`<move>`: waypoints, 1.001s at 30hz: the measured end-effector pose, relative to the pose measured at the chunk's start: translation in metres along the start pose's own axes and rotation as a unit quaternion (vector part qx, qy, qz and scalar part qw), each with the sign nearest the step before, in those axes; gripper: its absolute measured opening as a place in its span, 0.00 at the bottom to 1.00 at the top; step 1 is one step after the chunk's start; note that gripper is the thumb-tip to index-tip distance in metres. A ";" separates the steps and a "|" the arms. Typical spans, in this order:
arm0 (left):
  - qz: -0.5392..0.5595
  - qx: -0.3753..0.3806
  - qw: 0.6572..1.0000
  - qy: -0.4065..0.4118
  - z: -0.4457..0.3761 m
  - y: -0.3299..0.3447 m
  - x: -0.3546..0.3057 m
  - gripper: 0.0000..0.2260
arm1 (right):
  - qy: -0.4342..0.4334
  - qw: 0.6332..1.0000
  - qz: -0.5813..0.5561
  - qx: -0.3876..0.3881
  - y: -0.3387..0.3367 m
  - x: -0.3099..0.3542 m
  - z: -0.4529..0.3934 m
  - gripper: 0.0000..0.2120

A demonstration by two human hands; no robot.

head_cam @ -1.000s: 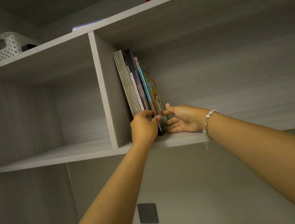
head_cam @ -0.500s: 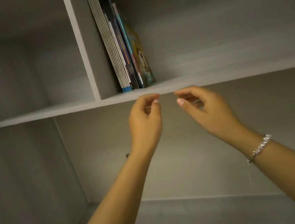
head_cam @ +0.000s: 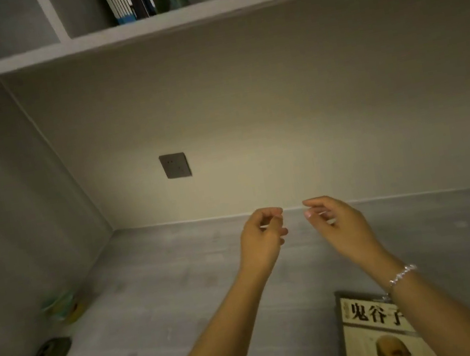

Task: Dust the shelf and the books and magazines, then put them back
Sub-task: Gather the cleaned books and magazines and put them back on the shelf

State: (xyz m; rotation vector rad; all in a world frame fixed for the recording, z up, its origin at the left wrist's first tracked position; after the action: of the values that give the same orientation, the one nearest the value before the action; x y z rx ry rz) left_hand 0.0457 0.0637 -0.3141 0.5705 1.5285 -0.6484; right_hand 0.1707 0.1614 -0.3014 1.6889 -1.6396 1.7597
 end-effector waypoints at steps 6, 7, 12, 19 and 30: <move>-0.029 0.023 0.992 -0.118 0.036 0.050 0.112 0.07 | 0.128 0.989 0.033 0.064 0.016 -0.110 0.058 0.14; -0.040 0.029 0.989 -0.138 0.043 0.056 0.129 0.07 | 0.148 0.985 0.038 0.078 0.018 -0.126 0.068 0.14; -0.154 0.074 0.968 -0.181 0.078 0.081 0.187 0.06 | 0.215 0.963 0.103 0.123 0.023 -0.187 0.114 0.16; -0.188 0.143 0.943 -0.233 0.120 0.095 0.239 0.09 | 0.318 0.921 0.167 0.152 0.028 -0.281 0.174 0.10; -0.094 0.116 0.924 -0.353 0.142 0.096 0.268 0.09 | 0.377 0.922 0.036 0.079 0.015 -0.295 0.199 0.13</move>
State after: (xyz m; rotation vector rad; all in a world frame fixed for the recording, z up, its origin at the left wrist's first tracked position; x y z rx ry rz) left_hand 0.1986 0.0252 -0.5905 0.3076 0.8318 -1.0581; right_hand 0.3687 0.1529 -0.5975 0.7971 -1.2266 2.2280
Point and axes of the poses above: each hand's wrist, its own z-axis away from the middle knuckle, its own y-axis out of the palm, x = y × z, the point moved 7 cm from there along -z, towards the middle knuckle, and after that the axes turned 4 degrees about z, right-handed, at the moved point
